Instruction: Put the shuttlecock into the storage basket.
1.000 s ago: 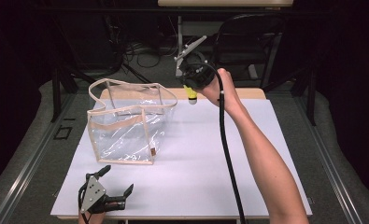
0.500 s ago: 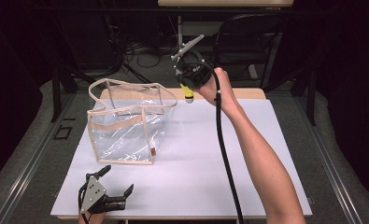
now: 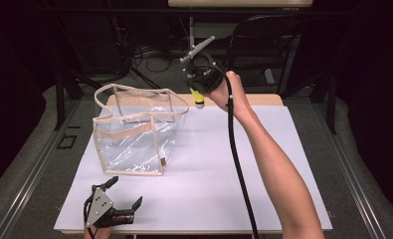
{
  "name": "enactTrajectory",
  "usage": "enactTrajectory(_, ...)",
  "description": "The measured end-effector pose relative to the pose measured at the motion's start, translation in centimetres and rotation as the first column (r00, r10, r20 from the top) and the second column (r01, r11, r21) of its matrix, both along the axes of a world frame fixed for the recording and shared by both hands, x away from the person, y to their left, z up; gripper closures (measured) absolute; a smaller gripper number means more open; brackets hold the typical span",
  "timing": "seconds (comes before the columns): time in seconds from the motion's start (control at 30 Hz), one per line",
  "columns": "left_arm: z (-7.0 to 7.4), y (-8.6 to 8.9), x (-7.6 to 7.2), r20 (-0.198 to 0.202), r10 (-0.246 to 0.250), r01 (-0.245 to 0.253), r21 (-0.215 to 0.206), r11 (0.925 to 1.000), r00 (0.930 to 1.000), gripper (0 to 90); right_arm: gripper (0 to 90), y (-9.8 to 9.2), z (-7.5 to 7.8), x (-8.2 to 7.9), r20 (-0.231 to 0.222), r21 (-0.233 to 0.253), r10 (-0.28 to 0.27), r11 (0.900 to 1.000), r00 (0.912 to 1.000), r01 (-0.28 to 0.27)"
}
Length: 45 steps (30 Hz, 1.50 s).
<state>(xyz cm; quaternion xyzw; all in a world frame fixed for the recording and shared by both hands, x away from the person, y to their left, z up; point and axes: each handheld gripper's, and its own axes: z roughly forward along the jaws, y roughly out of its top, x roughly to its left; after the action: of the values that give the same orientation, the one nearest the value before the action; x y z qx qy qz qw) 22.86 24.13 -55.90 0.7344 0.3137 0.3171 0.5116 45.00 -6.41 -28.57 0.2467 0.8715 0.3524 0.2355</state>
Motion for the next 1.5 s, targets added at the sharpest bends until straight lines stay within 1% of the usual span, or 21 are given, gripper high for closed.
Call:
enactTrajectory(0.1,0.0,0.0,0.0,0.000,0.002,-0.002,-0.006,1.0000,1.0000,0.0,90.0,0.2,0.0,0.1,0.004,0.005,0.002,1.000,1.0000,-0.002)
enactTrajectory(0.5,0.0,0.0,0.0,0.000,0.002,-0.002,-0.006,1.0000,1.0000,0.0,90.0,1.5,0.5,0.3,0.022,0.019,0.016,1.000,0.9996,-0.017)
enactTrajectory(0.73,0.0,0.0,0.0,0.000,0.000,0.000,-0.008,1.0000,1.0000,0.0,90.0,2.0,0.7,0.3,0.024,0.016,0.023,1.000,0.9994,-0.024)
enactTrajectory(0.9,0.0,0.0,0.0,0.000,0.008,-0.008,-0.014,0.9999,1.0000,0.0,90.0,2.3,0.7,0.4,0.028,0.024,0.028,0.999,0.9992,-0.029)
enactTrajectory(1.03,0.0,0.0,0.1,-0.002,0.003,-0.003,-0.013,0.9999,1.0000,0.0,90.0,2.7,0.4,0.7,0.029,0.020,0.033,0.999,0.9990,-0.034)
enactTrajectory(1.07,0.0,-0.1,0.1,-0.001,0.002,-0.002,-0.008,1.0000,1.0000,0.0,90.0,2.8,0.4,0.7,0.023,0.018,0.032,0.999,0.9992,-0.033)
enactTrajectory(1.2,0.0,0.0,0.1,0.000,0.003,-0.003,-0.010,0.9999,1.0000,0.0,90.0,3.2,0.4,1.0,0.031,0.023,0.042,0.999,0.9986,-0.043)
enactTrajectory(1.33,0.0,0.0,0.1,-0.003,0.002,-0.002,-0.009,1.0000,1.0000,0.0,90.0,3.7,0.6,1.0,0.032,0.036,0.048,0.998,0.9983,-0.049)
enactTrajectory(1.4,0.0,-0.1,0.1,-0.001,0.000,0.000,-0.008,1.0000,1.0000,0.0,90.0,4.0,0.6,1.0,0.033,0.030,0.053,0.998,0.9981,-0.054)
enactTrajectory(1.5,0.0,-0.1,0.1,-0.003,0.001,-0.001,-0.010,0.9999,1.0000,0.0,90.0,4.4,0.7,0.8,0.037,0.032,0.059,0.998,0.9976,-0.060)
